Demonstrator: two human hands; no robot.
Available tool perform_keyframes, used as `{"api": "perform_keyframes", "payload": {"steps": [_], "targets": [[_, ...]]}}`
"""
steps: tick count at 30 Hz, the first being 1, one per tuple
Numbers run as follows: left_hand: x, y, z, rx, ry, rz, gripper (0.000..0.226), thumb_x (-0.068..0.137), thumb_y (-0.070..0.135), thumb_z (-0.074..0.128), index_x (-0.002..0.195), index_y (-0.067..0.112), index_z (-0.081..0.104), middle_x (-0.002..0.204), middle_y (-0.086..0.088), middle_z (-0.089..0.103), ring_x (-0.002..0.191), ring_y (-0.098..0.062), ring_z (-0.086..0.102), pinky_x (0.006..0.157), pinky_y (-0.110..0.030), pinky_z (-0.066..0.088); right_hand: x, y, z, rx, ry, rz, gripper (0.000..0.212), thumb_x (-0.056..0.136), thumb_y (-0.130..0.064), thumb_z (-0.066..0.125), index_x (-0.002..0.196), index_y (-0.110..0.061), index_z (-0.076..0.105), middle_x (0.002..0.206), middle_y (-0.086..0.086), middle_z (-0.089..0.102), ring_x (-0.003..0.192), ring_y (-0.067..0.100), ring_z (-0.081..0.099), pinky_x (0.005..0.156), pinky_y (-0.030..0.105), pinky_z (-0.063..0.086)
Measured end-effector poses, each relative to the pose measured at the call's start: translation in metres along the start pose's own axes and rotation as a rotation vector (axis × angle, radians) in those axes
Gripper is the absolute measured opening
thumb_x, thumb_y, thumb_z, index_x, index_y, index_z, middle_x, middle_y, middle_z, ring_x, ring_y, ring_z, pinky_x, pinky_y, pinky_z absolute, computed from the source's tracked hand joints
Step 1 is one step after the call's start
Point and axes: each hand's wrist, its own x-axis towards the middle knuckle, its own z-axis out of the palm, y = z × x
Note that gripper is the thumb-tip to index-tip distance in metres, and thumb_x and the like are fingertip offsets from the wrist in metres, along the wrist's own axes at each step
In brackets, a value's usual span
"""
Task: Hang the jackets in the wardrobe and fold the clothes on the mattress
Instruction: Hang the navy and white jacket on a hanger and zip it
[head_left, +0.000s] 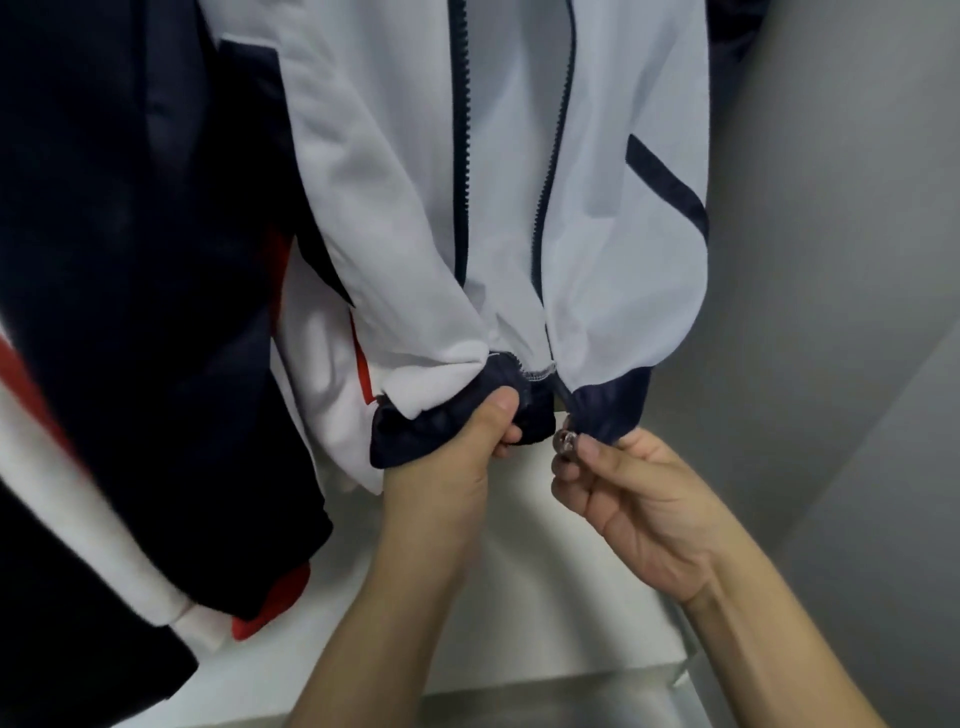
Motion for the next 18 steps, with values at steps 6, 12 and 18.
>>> {"api": "perform_keyframes", "payload": {"steps": [6,12,18], "targets": [[-0.012,0.0,0.013,0.024,0.018,0.092,0.028,0.075,0.014,0.078,0.101,0.008,0.07,0.09,0.001,0.071,0.08,-0.01,0.064,0.078,-0.03,0.053,0.004,-0.001,-0.002,0.085,0.05,-0.083,0.043,0.05,-0.014,0.095,0.086,-0.006,0.073,0.082,0.007,0.069,0.063,0.012,0.061,0.062,0.023,0.053],[-0.018,-0.002,0.017,0.008,0.025,0.07,0.042,0.079,0.006,0.079,0.119,0.006,0.066,0.117,-0.005,0.071,0.112,-0.019,0.066,0.103,-0.042,0.049,0.003,-0.001,-0.005,0.039,0.083,-0.093,0.034,0.054,-0.015,0.088,0.085,-0.011,0.075,0.084,0.005,0.069,0.063,0.009,0.059,0.062,0.02,0.051],[-0.018,-0.005,0.016,0.068,0.015,0.088,0.034,0.084,0.002,0.074,0.117,0.008,0.067,0.114,-0.002,0.072,0.11,-0.016,0.067,0.102,-0.038,0.051,0.003,0.0,0.0,-0.005,0.126,-0.08,0.012,0.071,-0.008,0.071,0.083,-0.011,0.072,0.083,0.004,0.065,0.062,0.009,0.053,0.061,0.019,0.049]]}}
